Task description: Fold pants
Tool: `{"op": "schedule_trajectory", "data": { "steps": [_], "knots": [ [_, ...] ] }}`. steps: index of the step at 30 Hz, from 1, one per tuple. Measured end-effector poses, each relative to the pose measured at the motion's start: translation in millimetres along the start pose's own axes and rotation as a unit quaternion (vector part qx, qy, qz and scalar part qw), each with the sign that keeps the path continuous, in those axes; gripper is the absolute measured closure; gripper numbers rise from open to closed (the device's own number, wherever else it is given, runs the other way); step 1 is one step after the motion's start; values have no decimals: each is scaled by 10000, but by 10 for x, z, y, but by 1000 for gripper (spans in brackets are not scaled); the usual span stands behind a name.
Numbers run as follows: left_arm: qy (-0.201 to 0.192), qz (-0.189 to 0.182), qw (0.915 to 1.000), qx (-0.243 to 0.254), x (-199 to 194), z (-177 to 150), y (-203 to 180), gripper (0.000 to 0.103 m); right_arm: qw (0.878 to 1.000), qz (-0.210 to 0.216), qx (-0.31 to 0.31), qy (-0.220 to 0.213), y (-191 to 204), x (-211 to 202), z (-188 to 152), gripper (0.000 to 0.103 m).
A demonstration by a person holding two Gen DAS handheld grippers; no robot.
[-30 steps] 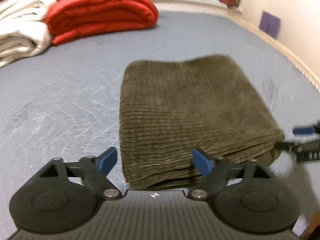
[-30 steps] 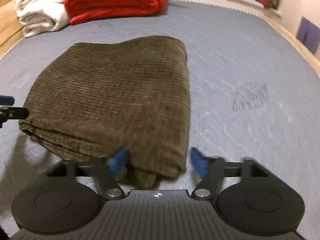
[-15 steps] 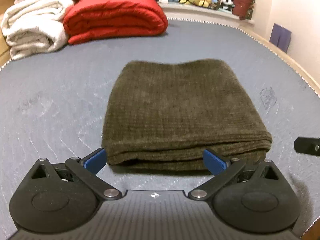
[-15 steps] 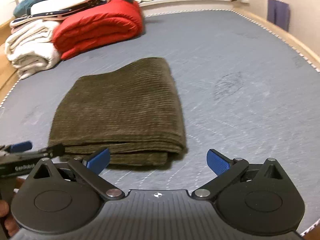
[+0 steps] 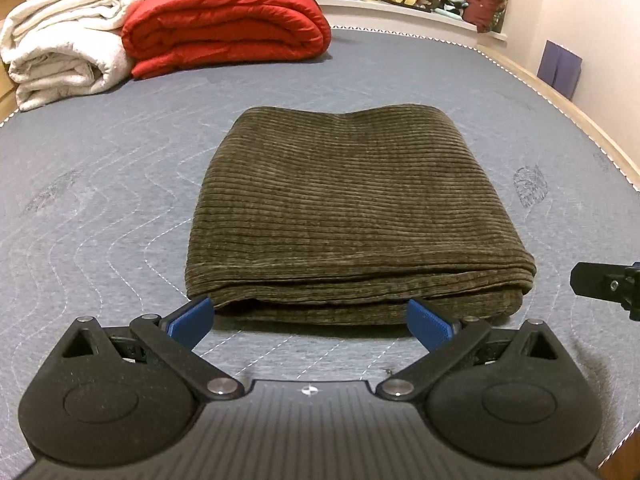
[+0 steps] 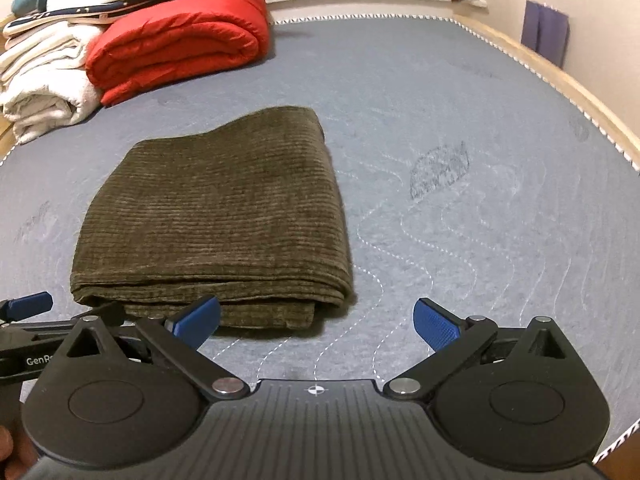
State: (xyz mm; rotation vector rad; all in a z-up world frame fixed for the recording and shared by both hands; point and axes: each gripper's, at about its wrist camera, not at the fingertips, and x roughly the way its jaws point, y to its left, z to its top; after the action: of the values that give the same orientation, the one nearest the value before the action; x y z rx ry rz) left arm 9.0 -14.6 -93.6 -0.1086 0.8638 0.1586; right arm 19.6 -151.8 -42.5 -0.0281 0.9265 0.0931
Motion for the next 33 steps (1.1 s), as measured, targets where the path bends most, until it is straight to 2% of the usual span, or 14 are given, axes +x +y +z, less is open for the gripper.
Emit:
{"op": "schedule_trajectory", "data": {
  "steps": [5,10,33],
  "knots": [
    [-11,-17,10000,-30,-25,-2,21,0,9995,-75,-253,-161,94,-49,-14,1],
    [-31,-33,10000,-22,-49,-5,28,0,9990,-54,-407,-147,175,-39,-41,1],
    [-79,-54,10000,-21,-98,1,31,0,9987,-105,-491,-113,301,-13,-84,1]
  ]
}}
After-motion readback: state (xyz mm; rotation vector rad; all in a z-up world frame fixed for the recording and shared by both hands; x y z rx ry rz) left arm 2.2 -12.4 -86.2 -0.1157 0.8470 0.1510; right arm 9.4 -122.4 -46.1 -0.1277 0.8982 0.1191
